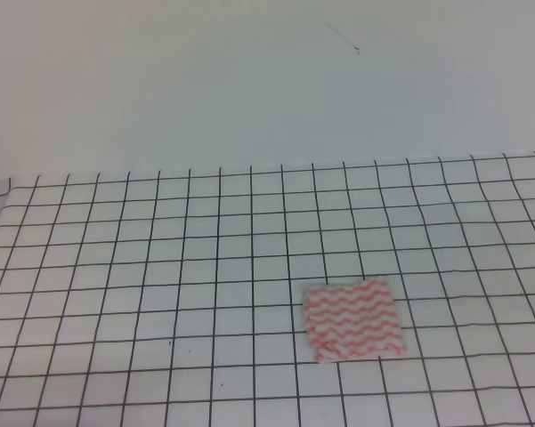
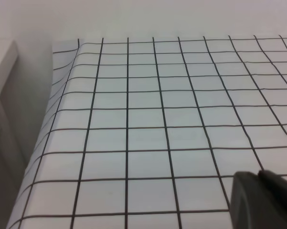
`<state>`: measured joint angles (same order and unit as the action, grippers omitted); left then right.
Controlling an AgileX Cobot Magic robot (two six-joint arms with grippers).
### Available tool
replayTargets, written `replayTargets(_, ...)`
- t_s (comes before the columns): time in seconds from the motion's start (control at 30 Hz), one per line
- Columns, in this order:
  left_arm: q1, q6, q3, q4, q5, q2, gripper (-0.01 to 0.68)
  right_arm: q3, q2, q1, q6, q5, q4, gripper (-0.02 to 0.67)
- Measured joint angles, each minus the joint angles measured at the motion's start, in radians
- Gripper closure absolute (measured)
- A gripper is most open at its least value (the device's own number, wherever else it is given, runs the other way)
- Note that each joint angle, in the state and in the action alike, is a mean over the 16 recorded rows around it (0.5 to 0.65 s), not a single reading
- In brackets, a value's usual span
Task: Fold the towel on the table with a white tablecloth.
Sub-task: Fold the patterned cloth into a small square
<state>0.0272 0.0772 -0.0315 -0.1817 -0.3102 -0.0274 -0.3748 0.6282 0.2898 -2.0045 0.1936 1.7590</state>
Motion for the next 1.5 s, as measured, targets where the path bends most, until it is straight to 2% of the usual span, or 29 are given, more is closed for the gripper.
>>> replayTargets(0.4, 0.000, 0.000, 0.000, 0.000, 0.001, 0.000, 0.673, 0.004, -0.075, -0.001, -0.027, -0.019, 0.014, 0.651)
replayTargets(0.7, 0.000, 0.000, 0.000, 0.000, 0.001, 0.000, 0.673, 0.030, -0.240, -0.006, -0.083, -0.152, -0.001, 0.650)
replayTargets(0.83, 0.000, 0.000, 0.000, 0.000, 0.001, 0.000, 0.673, 0.050, -0.311, -0.011, 0.000, -0.221, -0.067, 0.650)
replayTargets(0.9, 0.000, 0.000, 0.000, 0.000, 0.001, 0.000, 0.673, 0.067, -0.348, -0.023, 0.111, -0.234, -0.152, 0.650)
replayTargets(1.0, 0.000, 0.000, 0.000, 0.000, 0.001, 0.000, 0.673, 0.093, -0.405, -0.058, 0.358, -0.200, -0.358, 0.650)
replayTargets(1.33, 0.000, 0.000, 0.000, 0.000, 0.001, 0.000, 0.673, 0.218, -0.589, -0.287, 1.451, 0.113, -1.292, 0.650)
replayTargets(1.43, 0.000, 0.000, 0.000, 0.000, 0.001, 0.001, 0.673, 0.259, -0.622, -0.344, 1.666, 0.194, -1.511, 0.650)
replayTargets(1.5, 0.000, 0.000, 0.000, 0.000, 0.001, 0.001, 0.673, 0.287, -0.636, -0.364, 1.756, 0.216, -1.617, 0.650)
